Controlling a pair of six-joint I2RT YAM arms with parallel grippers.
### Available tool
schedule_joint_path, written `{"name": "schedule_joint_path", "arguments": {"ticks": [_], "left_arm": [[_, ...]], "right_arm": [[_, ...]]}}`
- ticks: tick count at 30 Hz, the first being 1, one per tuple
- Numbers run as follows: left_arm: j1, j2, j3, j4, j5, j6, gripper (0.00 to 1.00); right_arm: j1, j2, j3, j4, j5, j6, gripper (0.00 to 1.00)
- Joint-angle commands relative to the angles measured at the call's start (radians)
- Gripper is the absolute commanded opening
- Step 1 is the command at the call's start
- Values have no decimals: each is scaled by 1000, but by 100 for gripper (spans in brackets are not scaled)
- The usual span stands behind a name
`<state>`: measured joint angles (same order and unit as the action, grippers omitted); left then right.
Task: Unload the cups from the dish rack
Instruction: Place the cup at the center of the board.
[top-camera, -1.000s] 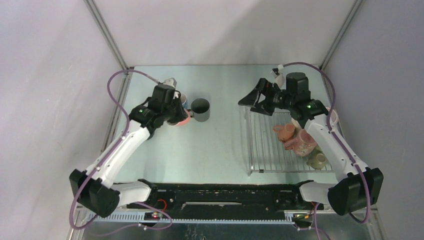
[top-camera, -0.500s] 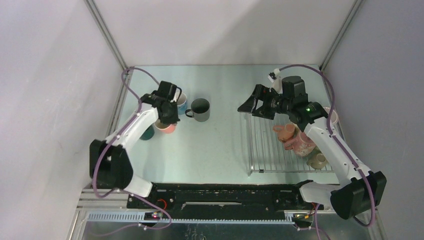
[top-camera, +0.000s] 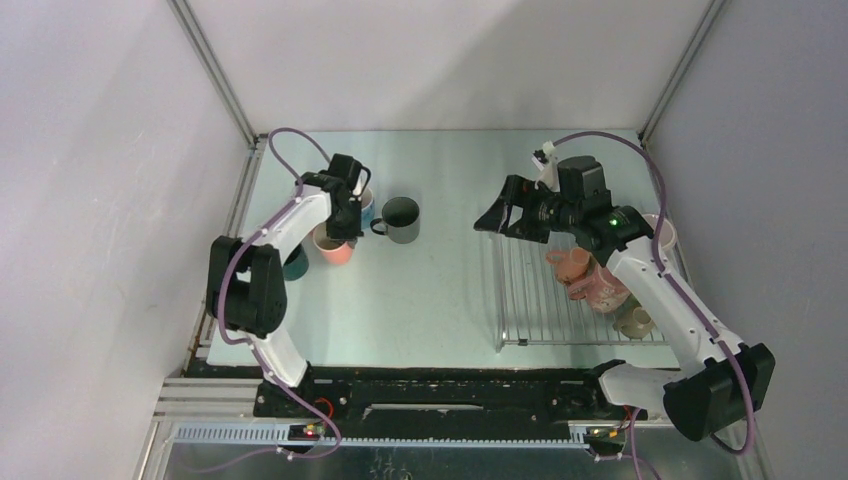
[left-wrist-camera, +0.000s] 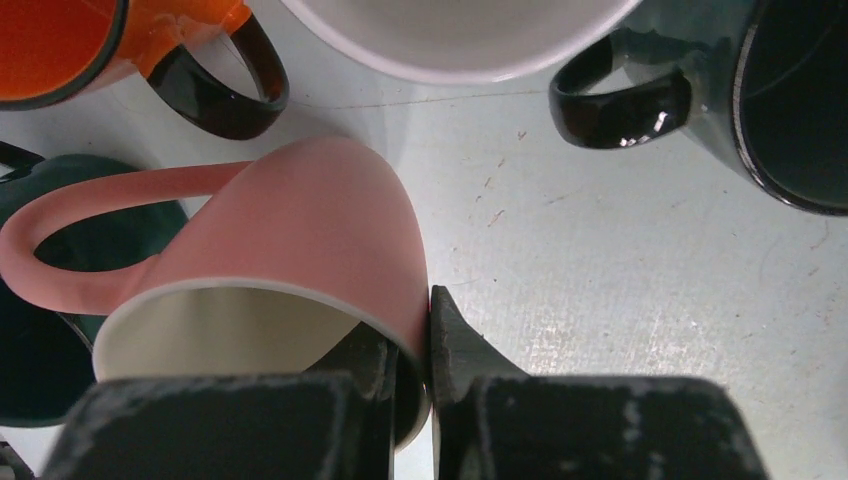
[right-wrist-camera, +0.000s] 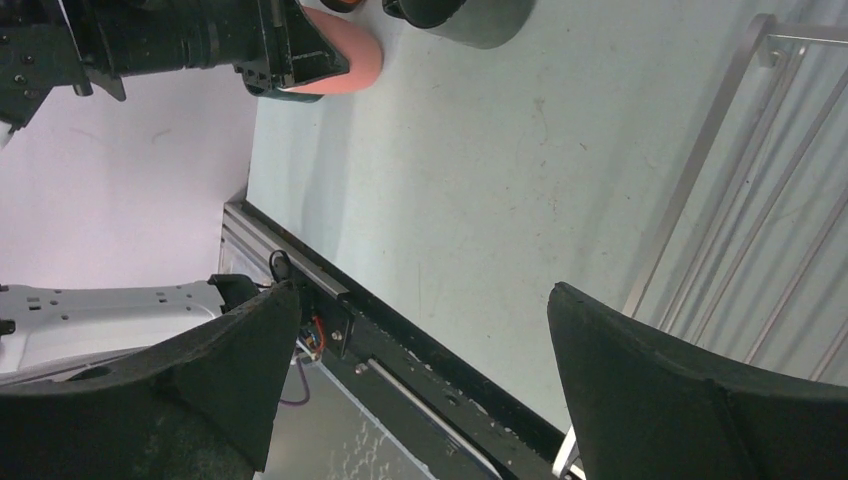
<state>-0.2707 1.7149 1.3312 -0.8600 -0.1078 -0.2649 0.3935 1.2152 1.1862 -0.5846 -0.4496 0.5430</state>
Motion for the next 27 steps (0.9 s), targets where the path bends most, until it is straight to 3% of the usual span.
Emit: {"name": "schedule_joint_path", "arguments": {"ticks": [1,10,20,27], "left_arm": [[21,14,72,-7,-24,36,0],[42,36,36,1,-33,45,2],[49,53,30,9,-52,62,13],[51,47,27,7,-54,67,29]], "right_arm": [[5,-34,6,-19,27,-35,100],[13,-30,6,-44,73,-48,100],[27,-34,7,-73,137,-61,100],[32,-47,6,-97,186,-60,100]]}}
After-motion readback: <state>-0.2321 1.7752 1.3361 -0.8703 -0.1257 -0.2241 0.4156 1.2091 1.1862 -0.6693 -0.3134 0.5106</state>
